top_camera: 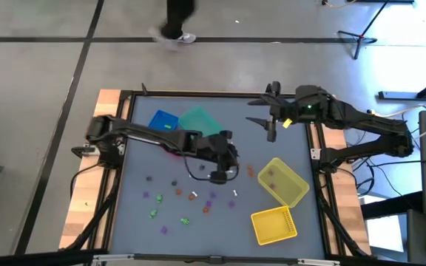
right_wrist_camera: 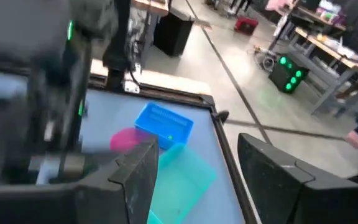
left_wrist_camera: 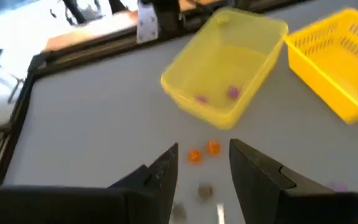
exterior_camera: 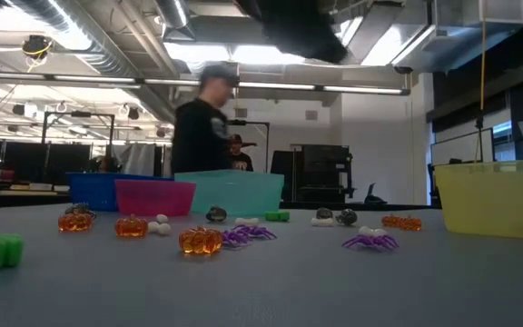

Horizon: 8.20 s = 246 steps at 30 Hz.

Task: Sort Halloween decoration
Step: Put the black skull toy into the green bin

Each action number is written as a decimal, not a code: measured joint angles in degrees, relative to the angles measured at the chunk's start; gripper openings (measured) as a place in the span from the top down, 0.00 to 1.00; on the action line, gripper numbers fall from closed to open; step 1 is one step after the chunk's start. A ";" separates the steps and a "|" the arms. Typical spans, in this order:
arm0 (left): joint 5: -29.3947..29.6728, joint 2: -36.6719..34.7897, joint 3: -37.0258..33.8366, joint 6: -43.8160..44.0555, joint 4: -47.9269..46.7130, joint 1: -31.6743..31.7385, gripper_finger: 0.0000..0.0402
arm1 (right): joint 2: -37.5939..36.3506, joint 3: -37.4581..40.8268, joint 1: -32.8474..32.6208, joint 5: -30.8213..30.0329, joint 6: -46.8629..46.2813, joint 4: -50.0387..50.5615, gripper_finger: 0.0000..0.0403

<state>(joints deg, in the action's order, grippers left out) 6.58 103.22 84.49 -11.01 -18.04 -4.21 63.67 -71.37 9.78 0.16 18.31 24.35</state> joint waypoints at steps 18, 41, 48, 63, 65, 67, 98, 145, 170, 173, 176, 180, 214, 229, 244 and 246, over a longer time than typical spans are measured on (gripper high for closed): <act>12.30 -46.05 -44.47 18.46 11.49 -3.40 0.68 | 0.82 0.24 -0.02 0.92 -3.47 9.23 0.45; 19.21 -61.44 -65.27 23.63 22.03 -4.46 0.68 | 17.74 4.11 -0.04 8.11 -6.51 7.91 0.45; 19.31 -61.39 -65.40 25.53 22.07 -4.46 0.68 | 24.09 4.11 -0.04 11.01 -6.49 5.49 0.45; 19.31 -61.36 -65.40 25.95 22.49 -4.46 0.68 | 32.04 4.09 -3.67 15.88 -6.04 5.42 0.45; 19.31 -61.36 -65.40 25.95 22.49 -4.46 0.68 | 33.01 4.09 -4.95 14.51 -5.99 5.42 0.45; 19.31 -61.36 -65.40 25.95 22.49 -4.46 0.68 | 33.90 4.09 -6.09 11.13 -5.99 5.41 0.45; 19.29 -61.33 -65.40 25.95 23.27 -4.44 0.68 | 42.54 4.02 -6.78 -1.08 -10.70 6.52 0.45; 19.31 -61.33 -65.38 25.89 24.15 -4.46 0.68 | 45.36 4.09 -6.80 -0.61 -10.56 5.67 0.70; 19.31 -61.33 -65.38 25.89 24.15 -4.46 0.68 | 45.23 4.02 -6.78 -0.62 -10.49 7.53 0.76; 19.31 -61.33 -65.38 25.89 24.15 -4.44 0.68 | 45.23 3.52 -6.78 -0.63 -10.49 9.45 0.76; 19.31 -61.33 -65.38 25.89 24.13 -4.46 0.68 | 45.23 2.35 -6.78 -0.63 -10.49 12.06 0.76; 19.31 -61.33 -65.38 25.89 24.13 -4.45 0.68 | 45.23 -0.34 -6.78 -0.63 -10.47 15.10 0.76; 19.33 -61.36 -65.38 25.45 24.58 -4.45 0.68 | 45.14 -14.43 -6.75 -9.74 14.01 2.53 0.76; 19.33 -61.36 -65.38 25.43 24.58 -4.44 0.68 | 45.14 -14.40 -2.96 -6.55 17.85 -8.20 0.75; 19.31 -61.36 -65.38 25.43 24.56 -4.44 0.68 | 45.14 -14.40 -0.74 -5.05 14.80 -7.95 0.74; 19.31 -61.36 -65.38 25.43 24.56 -4.46 0.68 | 45.14 -14.40 -0.76 -5.04 14.79 -7.95 0.70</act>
<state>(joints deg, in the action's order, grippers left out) 25.89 41.87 19.11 14.41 6.52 -8.67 108.81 -85.78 9.02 -4.89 33.09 16.40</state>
